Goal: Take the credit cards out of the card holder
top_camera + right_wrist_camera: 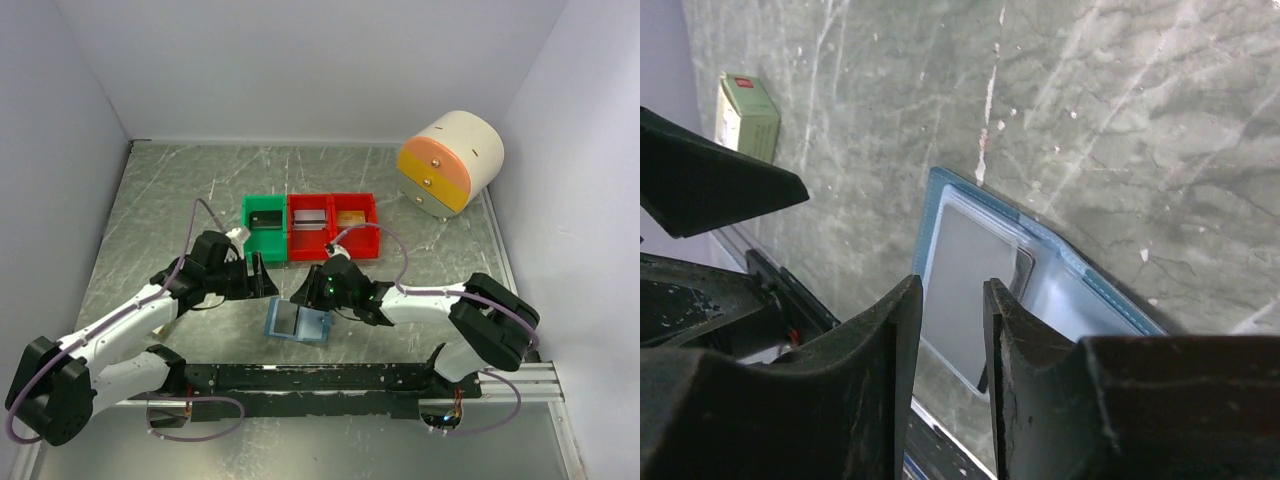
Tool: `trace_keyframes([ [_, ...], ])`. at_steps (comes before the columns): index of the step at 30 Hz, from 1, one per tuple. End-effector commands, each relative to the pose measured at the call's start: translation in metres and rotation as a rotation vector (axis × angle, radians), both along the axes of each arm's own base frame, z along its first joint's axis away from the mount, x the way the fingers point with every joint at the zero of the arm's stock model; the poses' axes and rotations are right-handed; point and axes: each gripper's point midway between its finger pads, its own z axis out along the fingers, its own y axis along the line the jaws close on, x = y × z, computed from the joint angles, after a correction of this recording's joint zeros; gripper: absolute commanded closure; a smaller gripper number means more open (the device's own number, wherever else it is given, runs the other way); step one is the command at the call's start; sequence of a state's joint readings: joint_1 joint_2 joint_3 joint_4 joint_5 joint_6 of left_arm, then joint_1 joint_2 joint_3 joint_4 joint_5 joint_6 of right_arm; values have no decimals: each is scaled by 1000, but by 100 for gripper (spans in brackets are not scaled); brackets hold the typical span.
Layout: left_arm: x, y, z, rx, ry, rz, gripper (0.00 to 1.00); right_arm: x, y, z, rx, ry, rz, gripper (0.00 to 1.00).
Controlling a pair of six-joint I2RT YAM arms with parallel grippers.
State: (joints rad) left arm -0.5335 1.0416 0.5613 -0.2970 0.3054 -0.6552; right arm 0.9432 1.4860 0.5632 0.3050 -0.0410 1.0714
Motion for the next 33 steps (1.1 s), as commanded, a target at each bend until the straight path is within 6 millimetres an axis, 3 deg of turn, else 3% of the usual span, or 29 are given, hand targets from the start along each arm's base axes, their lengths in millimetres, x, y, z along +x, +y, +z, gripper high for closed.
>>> trace_keyframes([
  [1,4,-8,1,2,-33,-14,18,-7,-5,0,-44,-19,43,69],
  [10,-6,-25,-14,8,4,-72,32,-11,6,-37,-63,64,71,77],
  [15,-10,-22,-33,61,38,-61,40,-4,1,-53,-109,82,28,78],
  [22,-20,-21,-49,101,74,-85,59,-1,4,-49,-92,64,39,78],
  [33,-28,-14,-66,165,113,-52,72,-4,10,-21,-98,-9,175,78],
])
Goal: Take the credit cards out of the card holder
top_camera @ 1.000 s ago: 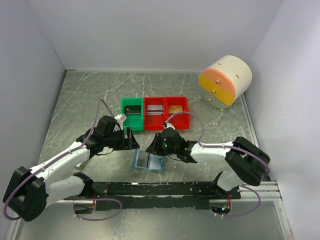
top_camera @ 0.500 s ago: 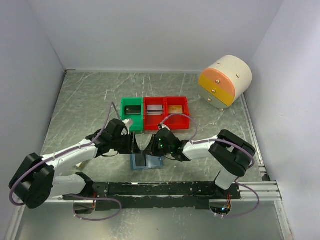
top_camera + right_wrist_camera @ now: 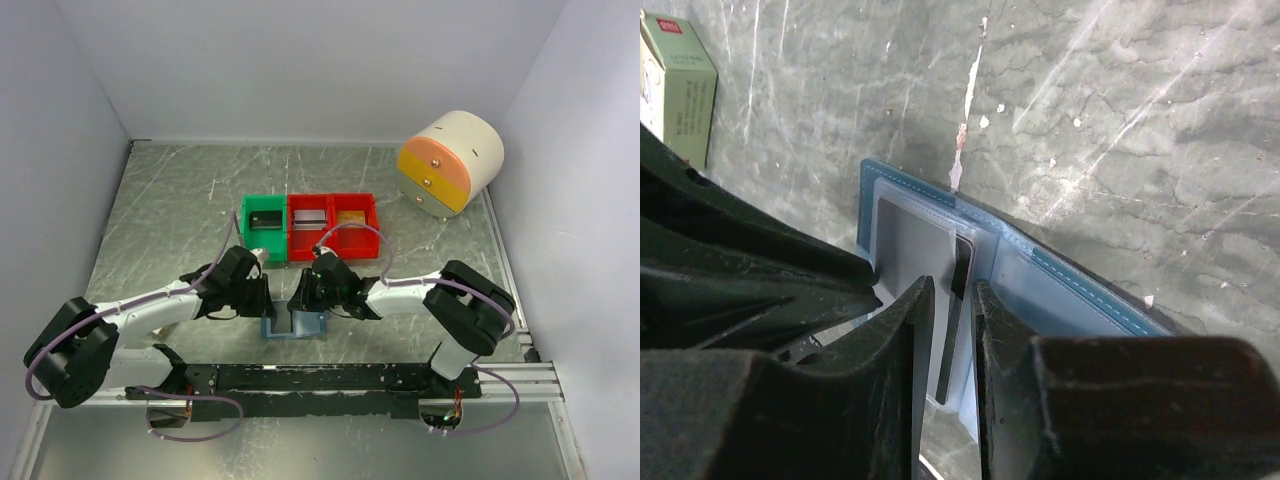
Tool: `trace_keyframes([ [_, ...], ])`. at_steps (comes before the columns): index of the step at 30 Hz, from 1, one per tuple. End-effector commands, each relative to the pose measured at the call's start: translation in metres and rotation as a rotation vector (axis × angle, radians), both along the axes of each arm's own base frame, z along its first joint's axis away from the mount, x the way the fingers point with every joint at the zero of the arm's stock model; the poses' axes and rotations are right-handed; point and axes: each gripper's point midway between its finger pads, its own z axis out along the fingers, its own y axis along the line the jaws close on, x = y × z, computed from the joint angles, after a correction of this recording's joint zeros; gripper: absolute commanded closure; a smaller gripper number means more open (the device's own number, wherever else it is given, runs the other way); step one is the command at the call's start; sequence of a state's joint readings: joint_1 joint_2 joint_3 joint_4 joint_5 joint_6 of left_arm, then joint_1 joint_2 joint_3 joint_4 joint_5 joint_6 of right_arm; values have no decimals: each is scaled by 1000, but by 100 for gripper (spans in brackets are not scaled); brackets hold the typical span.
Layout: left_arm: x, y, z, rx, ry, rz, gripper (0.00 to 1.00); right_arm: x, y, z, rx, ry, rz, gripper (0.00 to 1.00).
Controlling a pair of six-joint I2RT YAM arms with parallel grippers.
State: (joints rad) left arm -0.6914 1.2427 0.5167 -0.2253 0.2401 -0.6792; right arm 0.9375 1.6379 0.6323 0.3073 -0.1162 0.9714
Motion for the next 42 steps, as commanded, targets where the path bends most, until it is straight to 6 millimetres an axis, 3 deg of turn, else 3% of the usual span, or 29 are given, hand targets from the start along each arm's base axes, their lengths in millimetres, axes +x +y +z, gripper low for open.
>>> trace_keyframes([
  [1,5,5,-5,39,-23,46,71,-3,-1,12,-20,-26,71,78],
  [13,1,7,-17,96,-2,30,73,-10,-5,-7,-48,28,95,81],
  [25,-2,13,-20,134,0,33,76,-8,-4,0,10,15,77,100],
  [38,-2,16,-22,157,-2,44,76,-7,-13,2,37,24,66,100],
  [42,-2,15,-22,159,-2,39,76,-11,-10,0,47,40,91,88],
])
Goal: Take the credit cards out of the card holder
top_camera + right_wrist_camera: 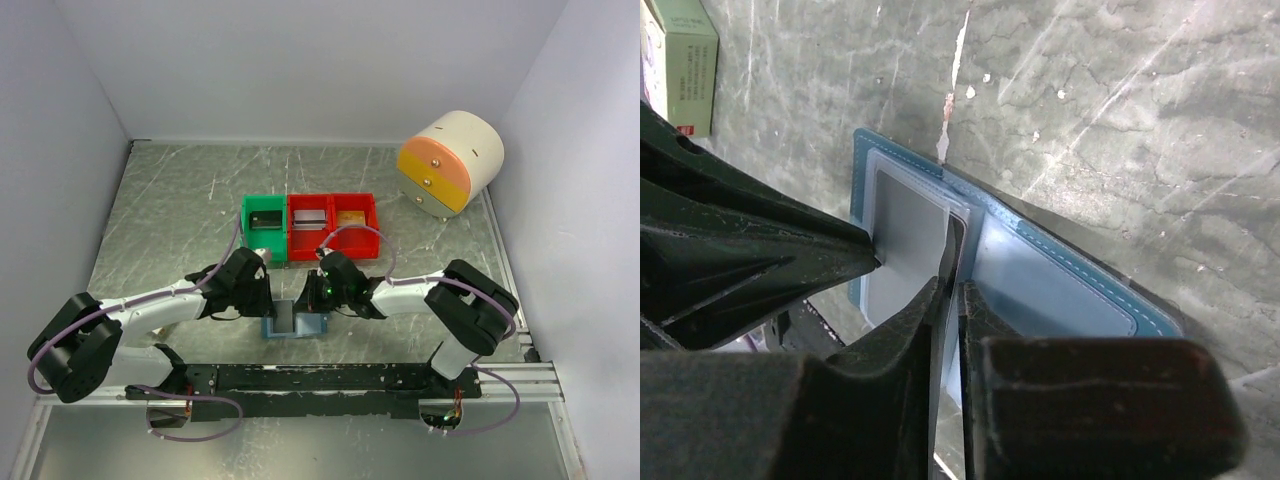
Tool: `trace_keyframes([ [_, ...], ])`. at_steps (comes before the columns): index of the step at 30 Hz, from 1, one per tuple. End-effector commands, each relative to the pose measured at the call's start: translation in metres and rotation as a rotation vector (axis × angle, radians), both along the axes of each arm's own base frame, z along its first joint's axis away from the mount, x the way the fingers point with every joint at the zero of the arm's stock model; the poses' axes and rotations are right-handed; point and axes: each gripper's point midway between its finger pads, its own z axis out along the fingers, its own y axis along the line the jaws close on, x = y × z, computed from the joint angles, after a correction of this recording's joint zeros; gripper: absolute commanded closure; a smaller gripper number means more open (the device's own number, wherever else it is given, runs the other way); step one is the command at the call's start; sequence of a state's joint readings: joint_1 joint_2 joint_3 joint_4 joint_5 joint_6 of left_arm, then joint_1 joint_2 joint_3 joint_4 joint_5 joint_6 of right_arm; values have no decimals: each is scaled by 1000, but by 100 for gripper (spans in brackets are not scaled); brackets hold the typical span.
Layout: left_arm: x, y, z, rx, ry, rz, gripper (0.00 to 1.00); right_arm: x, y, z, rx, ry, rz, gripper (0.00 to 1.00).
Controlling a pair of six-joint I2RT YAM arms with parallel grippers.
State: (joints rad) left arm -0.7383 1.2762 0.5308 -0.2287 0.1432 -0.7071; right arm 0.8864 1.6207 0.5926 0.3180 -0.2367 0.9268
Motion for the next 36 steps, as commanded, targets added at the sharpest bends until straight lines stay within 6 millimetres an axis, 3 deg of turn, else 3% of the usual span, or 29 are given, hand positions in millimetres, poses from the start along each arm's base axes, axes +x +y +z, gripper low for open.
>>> trace_keyframes([
  [1,-6,14,-13,92,20,8,76,-4,3,1,30,6,29,86],
  [6,-6,13,-14,94,24,2,75,-5,6,-10,5,35,50,82],
  [13,-6,15,-17,113,24,4,75,0,0,-5,1,-7,23,100],
  [16,-4,18,-18,137,19,6,75,5,-5,2,18,-30,0,100],
  [26,-3,18,-19,143,15,11,75,6,-19,-3,23,-2,-8,100],
  [31,-4,17,-20,137,20,5,75,1,-8,2,82,9,39,84],
  [36,-5,17,-22,137,24,3,75,-4,-1,-3,102,33,70,75],
])
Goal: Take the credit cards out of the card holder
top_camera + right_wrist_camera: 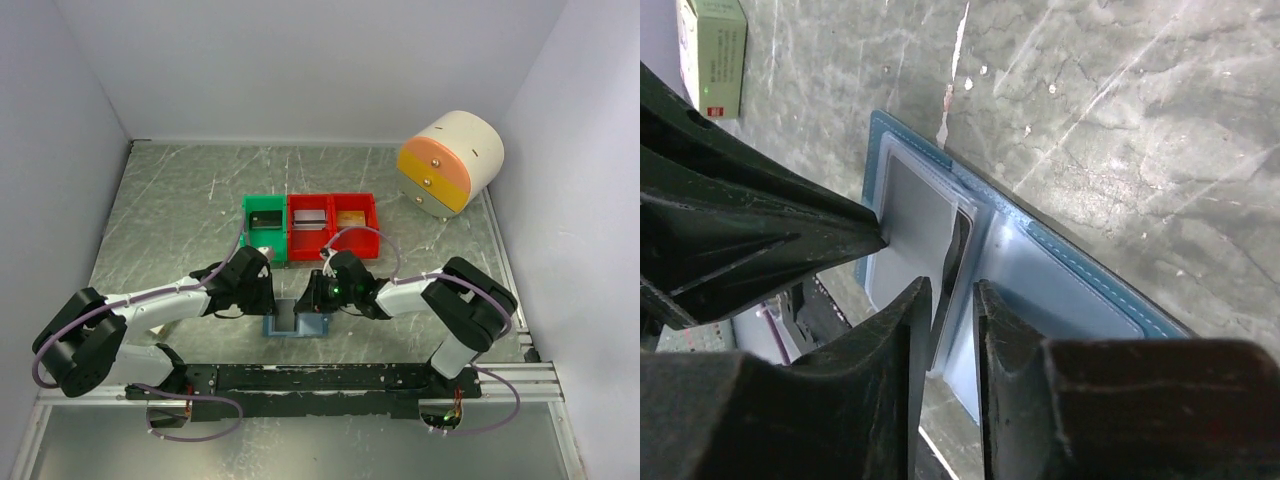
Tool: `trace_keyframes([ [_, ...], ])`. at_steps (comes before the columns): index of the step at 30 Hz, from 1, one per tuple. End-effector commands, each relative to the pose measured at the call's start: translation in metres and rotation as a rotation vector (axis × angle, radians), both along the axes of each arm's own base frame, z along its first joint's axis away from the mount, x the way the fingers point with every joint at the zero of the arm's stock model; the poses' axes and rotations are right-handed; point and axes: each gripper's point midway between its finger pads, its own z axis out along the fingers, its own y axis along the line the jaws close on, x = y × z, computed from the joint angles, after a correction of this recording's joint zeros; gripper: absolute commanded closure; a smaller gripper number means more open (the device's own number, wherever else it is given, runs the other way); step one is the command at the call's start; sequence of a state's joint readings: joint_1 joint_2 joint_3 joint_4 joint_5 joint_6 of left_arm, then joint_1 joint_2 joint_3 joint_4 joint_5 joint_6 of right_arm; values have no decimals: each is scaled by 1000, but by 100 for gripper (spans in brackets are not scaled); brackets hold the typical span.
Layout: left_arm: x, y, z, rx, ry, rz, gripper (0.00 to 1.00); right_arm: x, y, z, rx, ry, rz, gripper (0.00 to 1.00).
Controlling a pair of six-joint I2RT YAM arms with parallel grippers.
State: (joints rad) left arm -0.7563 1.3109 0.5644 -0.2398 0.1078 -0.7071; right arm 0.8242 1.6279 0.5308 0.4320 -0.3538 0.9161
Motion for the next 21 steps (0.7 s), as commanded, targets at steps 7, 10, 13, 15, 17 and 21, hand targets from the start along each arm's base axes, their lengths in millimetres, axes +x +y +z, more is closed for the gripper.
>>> trace_keyframes([
  [7,-10,19,-24,107,40,2,75,-3,6,-20,-25,34,27,85],
  [10,-10,20,-24,109,39,1,75,-1,9,-13,2,19,35,93],
  [13,-9,22,-25,122,38,1,75,0,7,-10,12,10,16,100],
  [15,-9,23,-25,130,36,1,75,3,1,-9,5,3,-7,100],
  [17,-8,24,-25,139,34,5,75,6,-7,-8,10,-1,-22,100],
  [21,-7,27,-25,148,27,19,75,5,-18,-2,46,-1,-6,100],
])
